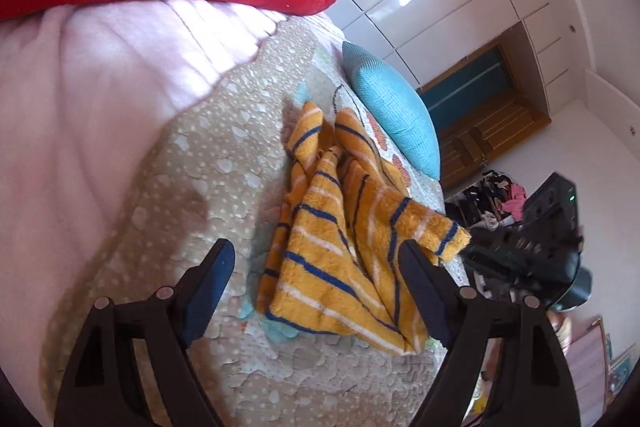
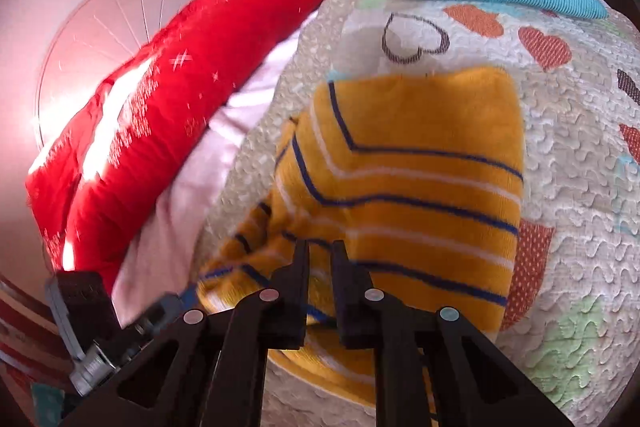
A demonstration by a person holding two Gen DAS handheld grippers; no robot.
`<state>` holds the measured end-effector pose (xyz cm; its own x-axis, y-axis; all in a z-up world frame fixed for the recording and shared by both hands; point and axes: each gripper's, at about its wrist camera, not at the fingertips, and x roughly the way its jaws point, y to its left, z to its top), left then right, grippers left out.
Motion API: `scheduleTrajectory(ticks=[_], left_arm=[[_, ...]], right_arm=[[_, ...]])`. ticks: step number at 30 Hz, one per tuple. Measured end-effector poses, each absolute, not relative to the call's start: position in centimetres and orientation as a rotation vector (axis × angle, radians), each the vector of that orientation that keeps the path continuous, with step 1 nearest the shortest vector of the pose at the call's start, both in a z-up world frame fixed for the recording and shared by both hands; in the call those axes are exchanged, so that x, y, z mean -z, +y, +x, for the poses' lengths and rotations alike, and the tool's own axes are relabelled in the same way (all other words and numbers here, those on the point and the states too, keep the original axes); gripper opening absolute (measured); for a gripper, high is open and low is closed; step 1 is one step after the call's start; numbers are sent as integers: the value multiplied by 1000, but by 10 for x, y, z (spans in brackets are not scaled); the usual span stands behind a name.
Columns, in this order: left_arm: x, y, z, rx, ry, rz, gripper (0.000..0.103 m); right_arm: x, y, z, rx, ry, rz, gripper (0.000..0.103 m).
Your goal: Fold small clothes
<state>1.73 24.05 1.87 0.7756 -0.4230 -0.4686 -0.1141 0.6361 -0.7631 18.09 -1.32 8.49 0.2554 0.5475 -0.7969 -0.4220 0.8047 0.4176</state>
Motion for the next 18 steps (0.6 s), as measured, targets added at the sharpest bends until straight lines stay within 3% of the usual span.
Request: scheduleTrajectory(ticks=[6,14,16,17,18], left_arm=[[-20,230,44,236,701,-965,83],[-7,189,76,242,824,-788,81],[-6,181,77,254,843,-739,44],[-4,180,79,254,866,-727,24],[-2,181,78,252,864,-740,24]], right_arm=[[-32,3,143,-792,1247,30,13],[-63,-56,135,-809,1174,131,13],[-87,-68,141,-746,1101,113,17],[-99,-70,148,-714,1072,101,28],[-109,-68,156,-682,1055,86,35]])
